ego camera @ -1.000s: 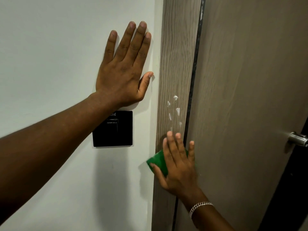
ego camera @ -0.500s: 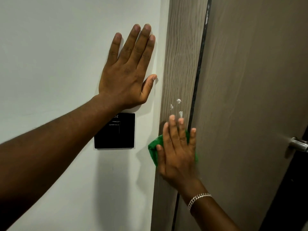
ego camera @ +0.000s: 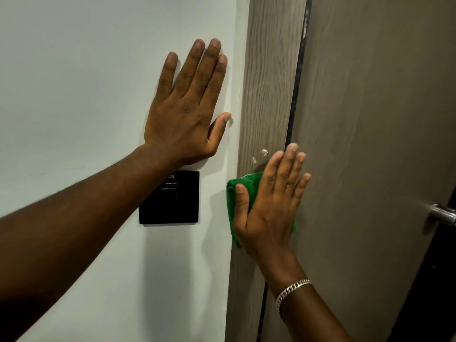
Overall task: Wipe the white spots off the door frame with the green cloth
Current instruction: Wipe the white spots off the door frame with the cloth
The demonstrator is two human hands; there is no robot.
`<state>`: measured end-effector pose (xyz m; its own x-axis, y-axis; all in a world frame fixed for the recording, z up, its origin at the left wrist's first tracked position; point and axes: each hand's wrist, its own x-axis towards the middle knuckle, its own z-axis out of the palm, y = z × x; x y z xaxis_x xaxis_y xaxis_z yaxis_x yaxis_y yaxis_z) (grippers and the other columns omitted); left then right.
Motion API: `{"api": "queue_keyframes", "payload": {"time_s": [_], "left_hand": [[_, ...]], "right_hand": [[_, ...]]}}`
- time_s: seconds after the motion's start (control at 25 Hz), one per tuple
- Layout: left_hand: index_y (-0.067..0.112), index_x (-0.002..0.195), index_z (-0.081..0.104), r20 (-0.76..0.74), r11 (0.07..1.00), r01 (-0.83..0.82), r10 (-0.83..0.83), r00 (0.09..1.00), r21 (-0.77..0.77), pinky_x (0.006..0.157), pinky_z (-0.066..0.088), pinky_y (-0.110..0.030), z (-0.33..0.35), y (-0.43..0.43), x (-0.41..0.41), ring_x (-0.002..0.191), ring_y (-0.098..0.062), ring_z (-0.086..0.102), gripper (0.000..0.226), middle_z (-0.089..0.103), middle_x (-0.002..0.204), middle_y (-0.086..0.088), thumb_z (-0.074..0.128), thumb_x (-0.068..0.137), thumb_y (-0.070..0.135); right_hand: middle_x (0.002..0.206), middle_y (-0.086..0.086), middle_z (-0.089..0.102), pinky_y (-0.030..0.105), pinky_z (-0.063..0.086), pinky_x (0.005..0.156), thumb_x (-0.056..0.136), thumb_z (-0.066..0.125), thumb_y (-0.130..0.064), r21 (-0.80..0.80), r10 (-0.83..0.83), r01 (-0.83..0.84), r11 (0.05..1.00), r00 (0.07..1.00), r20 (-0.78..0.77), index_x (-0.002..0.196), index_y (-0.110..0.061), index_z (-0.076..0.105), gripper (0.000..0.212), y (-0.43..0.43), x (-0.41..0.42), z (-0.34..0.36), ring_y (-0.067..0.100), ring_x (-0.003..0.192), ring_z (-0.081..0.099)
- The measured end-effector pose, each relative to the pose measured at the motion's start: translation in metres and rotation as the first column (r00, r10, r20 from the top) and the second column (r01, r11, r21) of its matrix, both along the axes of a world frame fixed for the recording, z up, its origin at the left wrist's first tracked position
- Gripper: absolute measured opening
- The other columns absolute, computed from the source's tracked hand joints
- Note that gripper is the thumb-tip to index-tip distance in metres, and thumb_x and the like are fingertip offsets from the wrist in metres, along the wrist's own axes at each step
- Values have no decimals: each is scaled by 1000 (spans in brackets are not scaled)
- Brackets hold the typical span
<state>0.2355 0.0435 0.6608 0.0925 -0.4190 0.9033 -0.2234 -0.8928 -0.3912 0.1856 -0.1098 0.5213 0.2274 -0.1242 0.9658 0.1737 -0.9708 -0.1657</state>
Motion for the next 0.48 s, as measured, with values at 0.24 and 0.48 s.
{"api": "queue_keyframes", "payload": {"time_s": [0.24, 0.48], "left_hand": [[7, 156, 5, 5, 1000, -5, 5, 1000, 4, 122, 6, -52, 0, -1, 1, 153, -31, 7, 78, 9, 165, -16, 20, 95, 55], [7, 156, 4, -13, 1000, 3, -3, 1000, 3, 122, 4, -51, 0, 0, -2, 153, -31, 5, 78, 7, 165, -16, 20, 95, 54]], "right_hand": [[161, 23, 4, 49, -6, 123, 98, 28, -50, 2, -53, 53, 999, 997, 63, 150, 0, 4, 77, 8, 5, 47, 29, 149, -10], [161, 18, -4, 49, -7, 122, 95, 27, -56, -57, -18, 15, 998, 998, -63, 151, -2, 3, 82, -10, -4, 38, 27, 149, -15]]}}
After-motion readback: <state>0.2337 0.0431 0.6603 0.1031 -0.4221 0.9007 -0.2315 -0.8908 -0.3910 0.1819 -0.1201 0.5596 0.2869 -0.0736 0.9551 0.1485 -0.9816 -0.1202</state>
